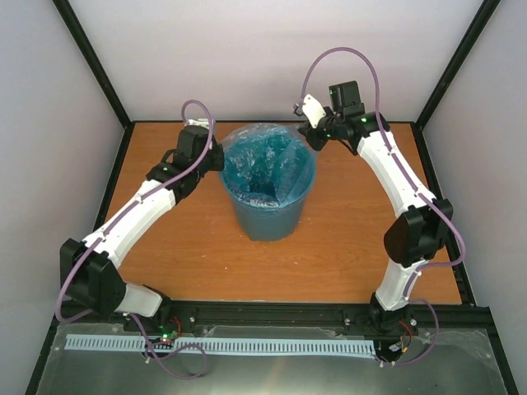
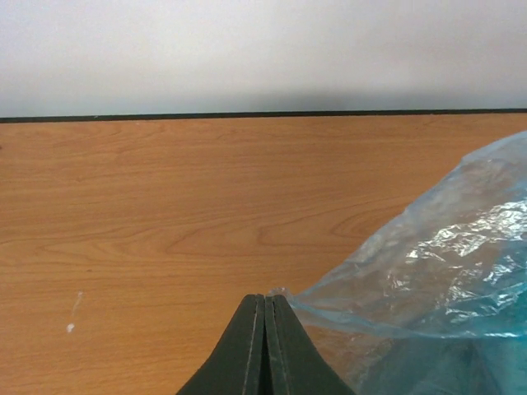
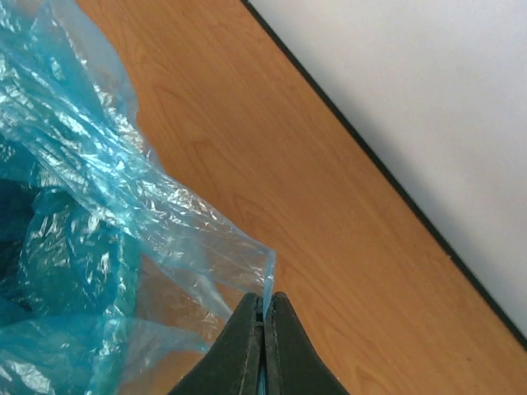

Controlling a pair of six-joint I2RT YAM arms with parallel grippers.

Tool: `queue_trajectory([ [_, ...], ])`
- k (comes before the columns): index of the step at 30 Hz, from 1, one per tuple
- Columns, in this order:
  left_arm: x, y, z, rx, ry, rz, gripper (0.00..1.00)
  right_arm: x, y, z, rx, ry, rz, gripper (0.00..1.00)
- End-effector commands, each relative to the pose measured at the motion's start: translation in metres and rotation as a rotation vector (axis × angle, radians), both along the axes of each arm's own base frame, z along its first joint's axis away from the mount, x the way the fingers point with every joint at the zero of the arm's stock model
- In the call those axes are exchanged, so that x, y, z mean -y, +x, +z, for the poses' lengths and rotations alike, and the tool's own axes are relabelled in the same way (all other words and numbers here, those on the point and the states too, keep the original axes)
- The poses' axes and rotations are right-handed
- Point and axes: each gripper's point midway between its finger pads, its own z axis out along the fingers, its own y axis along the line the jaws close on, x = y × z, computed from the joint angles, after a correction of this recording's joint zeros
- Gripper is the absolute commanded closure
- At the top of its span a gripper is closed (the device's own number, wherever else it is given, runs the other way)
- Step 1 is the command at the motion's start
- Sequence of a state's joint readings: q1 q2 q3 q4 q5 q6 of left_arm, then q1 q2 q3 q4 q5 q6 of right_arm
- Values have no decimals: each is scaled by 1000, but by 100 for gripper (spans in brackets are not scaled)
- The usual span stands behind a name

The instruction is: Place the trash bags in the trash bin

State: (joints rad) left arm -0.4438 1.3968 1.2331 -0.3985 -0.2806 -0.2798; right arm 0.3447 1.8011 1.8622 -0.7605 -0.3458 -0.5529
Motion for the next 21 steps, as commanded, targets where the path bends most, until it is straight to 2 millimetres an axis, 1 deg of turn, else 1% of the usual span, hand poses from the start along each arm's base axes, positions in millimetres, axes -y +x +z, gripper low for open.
queue_trajectory([
  [1, 9, 12, -12, -32, -81, -57, 99, 3, -2, -6, -89, 60, 18, 97],
  [7, 31, 17, -34, -90, -170, -163, 99, -3, -6, -28, -178, 83, 56, 96],
  [10, 41, 18, -37, -105, -199, -204, 99, -8, -10, -29, -204, 106, 85, 95],
  [12, 43, 17, -38, -103, -214, -215, 99, -11, -13, -24, -209, 131, 102, 95],
  [15, 41, 20, -42, -111, -220, -194, 99, -13, -12, -21, -215, 147, 100, 95],
  [19, 36, 25, -65, -190, -269, -188, 99, -14, -5, -31, -249, 141, 78, 94],
  [21, 43, 24, -77, -233, -294, -226, 99, -16, -3, -40, -282, 144, 74, 95],
])
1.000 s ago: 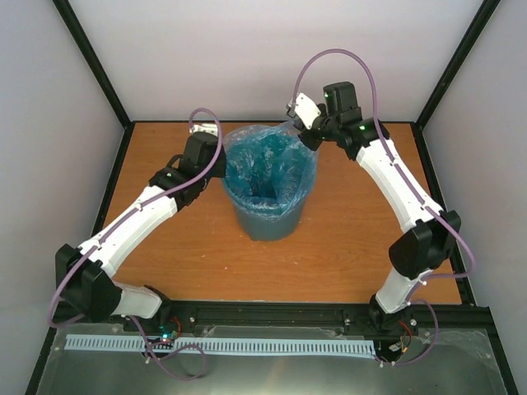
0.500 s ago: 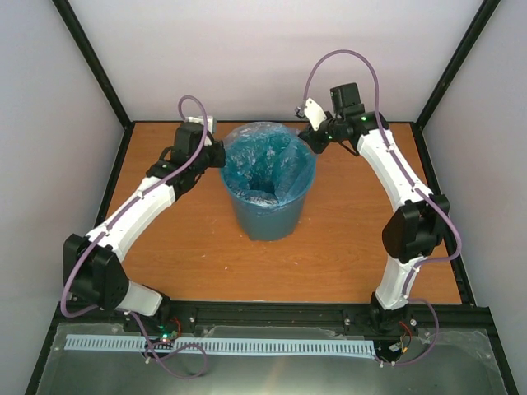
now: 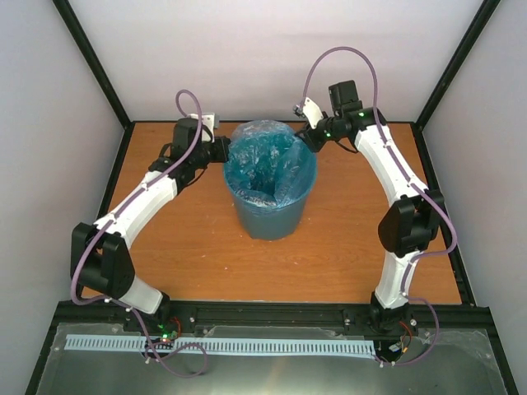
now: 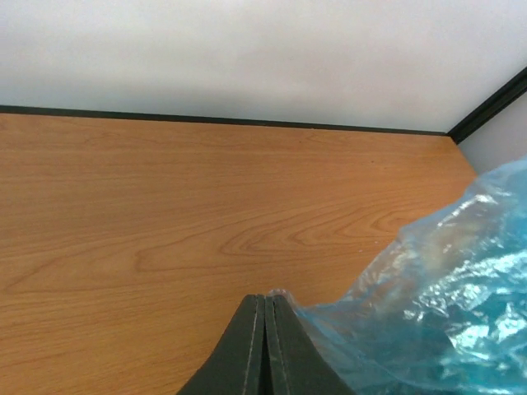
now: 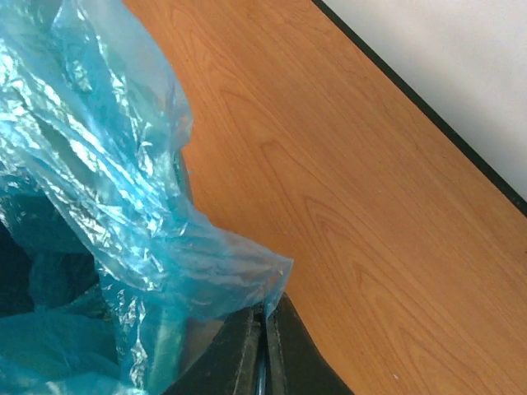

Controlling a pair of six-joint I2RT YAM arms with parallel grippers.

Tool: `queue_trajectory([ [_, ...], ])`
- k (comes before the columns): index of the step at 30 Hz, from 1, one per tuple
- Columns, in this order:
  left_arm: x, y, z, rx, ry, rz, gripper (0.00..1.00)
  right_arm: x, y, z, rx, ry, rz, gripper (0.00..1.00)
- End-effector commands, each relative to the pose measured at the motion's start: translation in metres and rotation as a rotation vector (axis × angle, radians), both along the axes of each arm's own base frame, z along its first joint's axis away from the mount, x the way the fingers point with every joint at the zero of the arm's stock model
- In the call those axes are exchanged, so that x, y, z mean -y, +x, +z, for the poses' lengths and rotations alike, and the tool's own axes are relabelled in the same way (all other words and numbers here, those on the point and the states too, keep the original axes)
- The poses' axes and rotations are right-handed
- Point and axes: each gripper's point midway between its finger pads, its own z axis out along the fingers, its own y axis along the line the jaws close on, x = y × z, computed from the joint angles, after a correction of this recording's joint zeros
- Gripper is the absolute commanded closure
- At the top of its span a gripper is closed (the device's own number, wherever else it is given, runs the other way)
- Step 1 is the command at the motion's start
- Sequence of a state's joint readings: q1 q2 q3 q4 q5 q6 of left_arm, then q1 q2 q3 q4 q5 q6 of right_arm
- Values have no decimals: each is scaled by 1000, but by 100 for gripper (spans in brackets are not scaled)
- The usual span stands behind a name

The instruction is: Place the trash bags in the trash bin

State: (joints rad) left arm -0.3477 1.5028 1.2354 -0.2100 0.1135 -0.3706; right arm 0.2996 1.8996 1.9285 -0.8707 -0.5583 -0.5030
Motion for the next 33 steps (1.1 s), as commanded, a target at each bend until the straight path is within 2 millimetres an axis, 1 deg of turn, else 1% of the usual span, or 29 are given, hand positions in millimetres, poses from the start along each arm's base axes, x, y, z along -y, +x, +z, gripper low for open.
queue_trajectory([
  [1, 9, -8, -76, -227, 3, -84, 99, -8, 4, -15, -88, 26, 1, 95],
  [2, 14, -11, -82, -253, -12, -110, 99, -9, 4, -20, -112, 29, 2, 95],
  [4, 20, -18, -89, -278, -40, -141, 99, -10, 3, -28, -150, 25, 1, 95],
  [9, 14, -37, -108, -330, -39, -134, 99, 0, 1, -48, -212, -19, -31, 96],
  [11, 13, -43, -112, -351, -39, -141, 99, 3, -3, -50, -239, -16, -35, 96],
  [15, 18, -55, -103, -340, -76, -181, 99, 3, -17, -44, -266, 10, -10, 95],
  [20, 5, -67, -88, -302, -57, -140, 99, 6, -29, -38, -273, 6, -6, 95],
  [24, 0, -77, -68, -262, -71, -130, 99, 7, -36, -33, -268, 10, -2, 95],
  [27, 1, -78, -54, -231, -88, -133, 99, 6, -37, -27, -257, 25, -5, 95],
  [28, -3, -74, -56, -232, -68, -108, 99, 6, -35, -27, -254, 27, -8, 96],
  [30, -9, -69, -67, -273, -23, -75, 99, 8, -32, -33, -264, 13, -22, 96],
  [33, -9, -69, -87, -337, 0, -76, 99, 11, -36, -45, -291, -18, -23, 97],
])
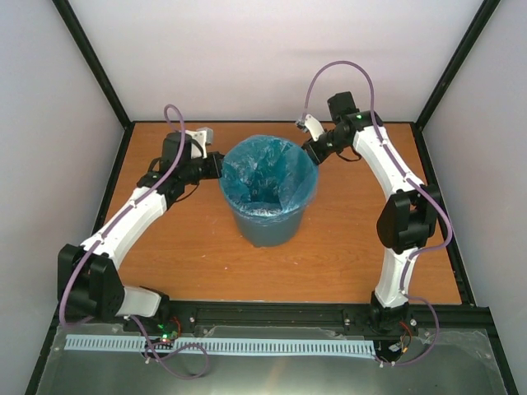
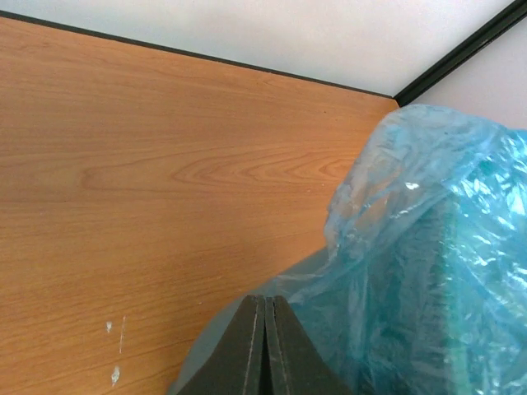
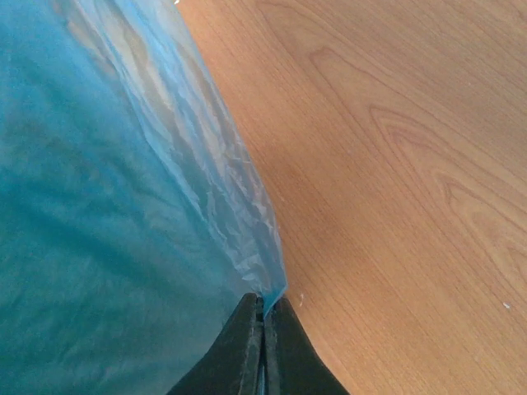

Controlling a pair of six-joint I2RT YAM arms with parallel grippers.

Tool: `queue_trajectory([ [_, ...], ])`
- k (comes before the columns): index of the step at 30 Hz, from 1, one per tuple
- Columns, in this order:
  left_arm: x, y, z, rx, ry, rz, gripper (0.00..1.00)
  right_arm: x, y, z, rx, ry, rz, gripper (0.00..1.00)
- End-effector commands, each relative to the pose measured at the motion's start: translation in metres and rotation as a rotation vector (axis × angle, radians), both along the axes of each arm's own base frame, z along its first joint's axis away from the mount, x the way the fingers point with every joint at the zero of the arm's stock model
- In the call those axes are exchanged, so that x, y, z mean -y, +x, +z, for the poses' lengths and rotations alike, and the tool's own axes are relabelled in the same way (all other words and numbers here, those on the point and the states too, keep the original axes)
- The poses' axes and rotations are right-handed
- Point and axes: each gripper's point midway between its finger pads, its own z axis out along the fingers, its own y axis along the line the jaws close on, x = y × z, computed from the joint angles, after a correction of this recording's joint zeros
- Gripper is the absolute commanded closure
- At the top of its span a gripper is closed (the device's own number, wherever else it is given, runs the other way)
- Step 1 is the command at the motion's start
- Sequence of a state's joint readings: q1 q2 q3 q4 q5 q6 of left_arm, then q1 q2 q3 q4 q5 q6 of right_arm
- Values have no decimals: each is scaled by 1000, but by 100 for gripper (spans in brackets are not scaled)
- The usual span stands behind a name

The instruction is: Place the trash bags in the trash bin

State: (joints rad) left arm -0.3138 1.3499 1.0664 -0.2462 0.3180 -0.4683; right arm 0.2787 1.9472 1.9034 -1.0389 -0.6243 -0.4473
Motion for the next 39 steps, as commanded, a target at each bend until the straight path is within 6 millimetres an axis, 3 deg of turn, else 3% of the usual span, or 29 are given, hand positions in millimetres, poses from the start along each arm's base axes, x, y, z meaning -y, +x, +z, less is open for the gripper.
queue_trajectory([
  [1, -11, -18, -78, -219, 156, -3, 99, 4, -11, -2, -10, -23, 1, 97],
  [6, -17, -35, -99, -244, 152, 11, 99, 12, -19, -14, -1, -46, -11, 97],
  [11, -15, -51, -92, -219, 96, -9, 99, 23, -27, -24, -11, -40, -32, 97],
  [14, -10, -59, -75, -179, 42, -37, 97, 24, -36, -26, -14, -24, -34, 94],
  [19, -4, -70, -22, -34, -49, -79, 93, 28, -46, -8, 31, 8, -50, 77],
  [23, -9, -76, 13, 53, -64, -66, 88, 54, -47, 16, 85, 27, -119, 69],
  [27, -7, -85, 37, 104, -91, -92, 82, 84, -51, 24, 110, 13, -187, 62],
  [29, -5, -88, 45, 119, -106, -108, 69, 100, -52, 24, 112, 2, -215, 60],
  [34, -10, -92, 57, 134, -108, -85, 48, 135, -66, 35, 109, 33, -267, 57],
  [36, -13, -96, 55, 125, -103, -80, 43, 144, -80, 41, 116, 34, -261, 56],
  [39, -8, -108, 45, 97, -113, -127, 42, 142, -111, 53, 191, 15, -192, 55],
])
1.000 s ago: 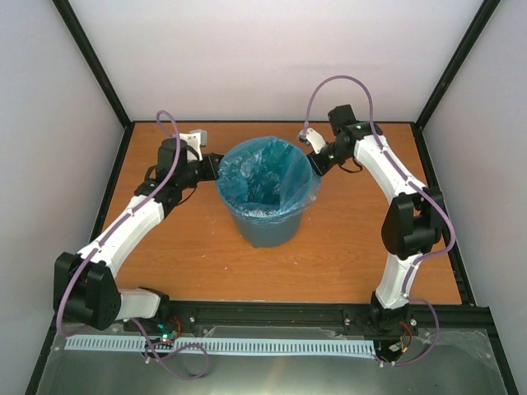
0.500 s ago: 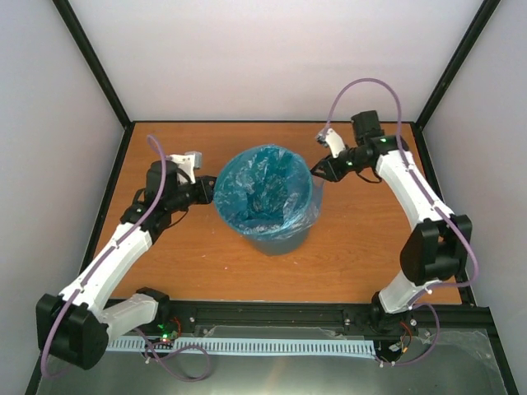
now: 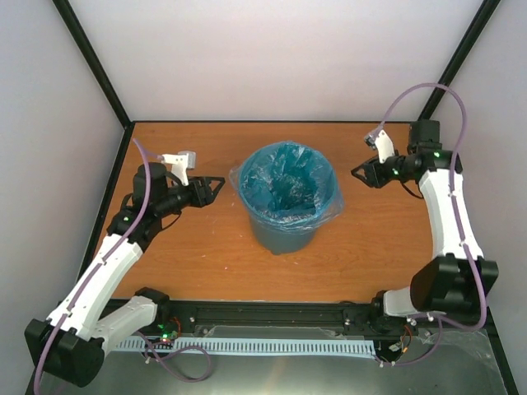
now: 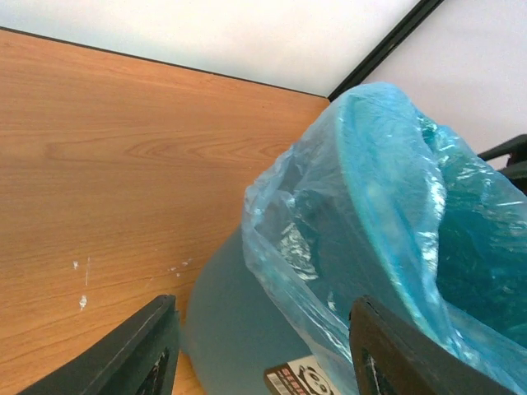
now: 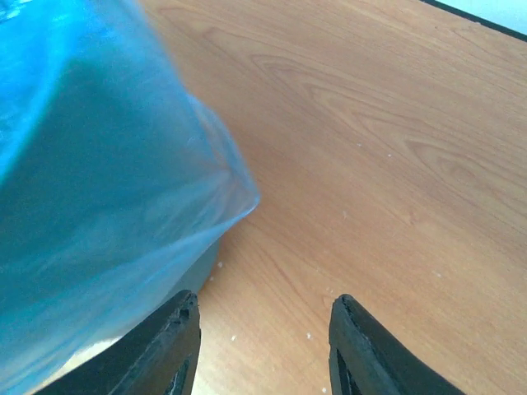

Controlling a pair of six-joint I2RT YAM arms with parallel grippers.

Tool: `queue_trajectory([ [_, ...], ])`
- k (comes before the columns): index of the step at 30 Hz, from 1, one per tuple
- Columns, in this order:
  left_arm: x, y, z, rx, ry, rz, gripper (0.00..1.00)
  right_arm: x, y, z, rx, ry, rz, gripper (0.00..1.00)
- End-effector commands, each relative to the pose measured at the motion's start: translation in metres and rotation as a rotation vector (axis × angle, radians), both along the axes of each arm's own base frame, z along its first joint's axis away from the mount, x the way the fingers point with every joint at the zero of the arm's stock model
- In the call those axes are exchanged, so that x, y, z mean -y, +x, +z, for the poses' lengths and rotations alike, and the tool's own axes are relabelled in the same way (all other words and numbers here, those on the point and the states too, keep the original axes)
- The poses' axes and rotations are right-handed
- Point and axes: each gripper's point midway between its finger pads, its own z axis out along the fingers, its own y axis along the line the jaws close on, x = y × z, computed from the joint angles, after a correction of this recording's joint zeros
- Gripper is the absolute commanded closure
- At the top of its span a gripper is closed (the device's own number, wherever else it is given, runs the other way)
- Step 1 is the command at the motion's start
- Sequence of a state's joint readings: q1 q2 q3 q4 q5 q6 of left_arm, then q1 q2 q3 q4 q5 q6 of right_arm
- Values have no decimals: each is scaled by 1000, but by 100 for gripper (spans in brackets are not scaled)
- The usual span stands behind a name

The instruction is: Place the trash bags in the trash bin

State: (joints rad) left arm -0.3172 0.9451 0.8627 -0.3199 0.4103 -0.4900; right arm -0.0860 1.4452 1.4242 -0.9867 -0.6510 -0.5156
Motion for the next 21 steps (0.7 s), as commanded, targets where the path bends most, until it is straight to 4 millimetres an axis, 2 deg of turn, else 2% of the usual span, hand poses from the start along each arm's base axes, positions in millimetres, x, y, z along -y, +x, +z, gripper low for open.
queue_trajectory([
  [1, 7, -19, 4, -12, -23, -71, 42, -10, -56, 24, 111, -22, 136, 54],
  [4, 18, -28, -2, -37, -75, -140, 41, -16, -91, 30, 228, -59, 201, 48],
  [8, 25, -30, 4, -26, -136, -172, 38, -28, -127, 27, 310, -71, 314, 37],
  [12, 24, -22, 13, -17, -146, -147, 37, -31, -125, 22, 303, -74, 314, 34],
  [17, 29, -15, 24, -5, -180, -156, 36, -53, -130, 26, 308, -46, 391, 32],
  [21, 32, -5, 15, -30, -195, -147, 39, -74, -132, 20, 320, -71, 441, 30],
])
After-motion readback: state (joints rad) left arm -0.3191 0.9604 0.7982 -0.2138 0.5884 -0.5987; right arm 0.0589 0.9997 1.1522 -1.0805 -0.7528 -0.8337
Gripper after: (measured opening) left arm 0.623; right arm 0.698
